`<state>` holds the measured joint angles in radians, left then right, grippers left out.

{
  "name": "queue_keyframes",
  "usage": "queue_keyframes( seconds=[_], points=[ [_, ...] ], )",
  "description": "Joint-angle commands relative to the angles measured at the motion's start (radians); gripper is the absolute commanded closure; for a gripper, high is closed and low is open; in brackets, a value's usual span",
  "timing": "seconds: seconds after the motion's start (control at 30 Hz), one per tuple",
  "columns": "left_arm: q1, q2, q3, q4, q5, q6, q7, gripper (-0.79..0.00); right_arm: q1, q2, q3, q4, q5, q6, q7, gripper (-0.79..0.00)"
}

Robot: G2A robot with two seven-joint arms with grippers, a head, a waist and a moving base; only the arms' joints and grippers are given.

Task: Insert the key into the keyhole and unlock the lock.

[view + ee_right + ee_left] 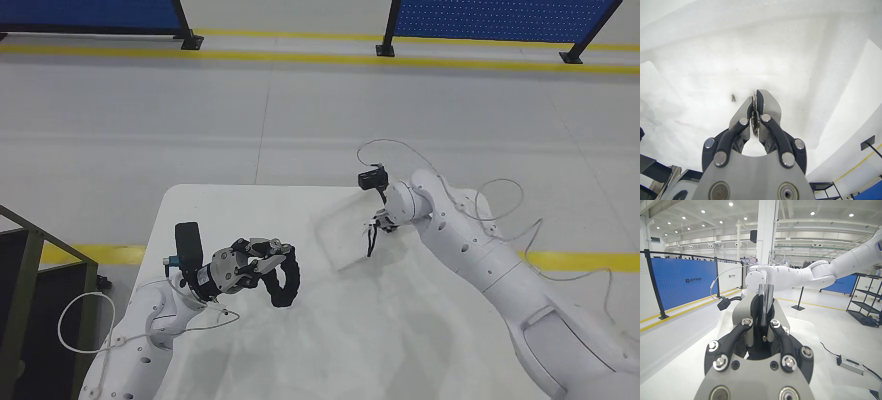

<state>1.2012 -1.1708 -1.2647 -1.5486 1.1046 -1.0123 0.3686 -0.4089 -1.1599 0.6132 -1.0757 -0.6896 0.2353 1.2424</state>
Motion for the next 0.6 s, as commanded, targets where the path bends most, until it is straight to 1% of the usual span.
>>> queue_keyframes(
  seconds=[0.0,0.2,0.4,0.57],
  points=[
    [0.000,0.000,0.000,0.000,0.000,0.000,0.000,0.000,0.004,0.001,0.000,-0.009,-0.021,-0.007,0.024,0.000],
    [0.000,0.000,0.000,0.000,0.000,0.000,0.000,0.000,0.009,0.004,-0.026,-0.040,-0.152,-0.046,0.074,0.000],
    [0.000,0.000,0.000,0.000,0.000,0.000,0.000,0.000,-0.006,0.004,-0.036,-0.071,-0.233,-0.049,0.128,0.000],
    [0.000,0.000,0.000,0.000,0.000,0.000,0.000,0.000,-0.015,0.001,-0.058,-0.092,-0.317,-0.076,0.175,0.000]
  ],
)
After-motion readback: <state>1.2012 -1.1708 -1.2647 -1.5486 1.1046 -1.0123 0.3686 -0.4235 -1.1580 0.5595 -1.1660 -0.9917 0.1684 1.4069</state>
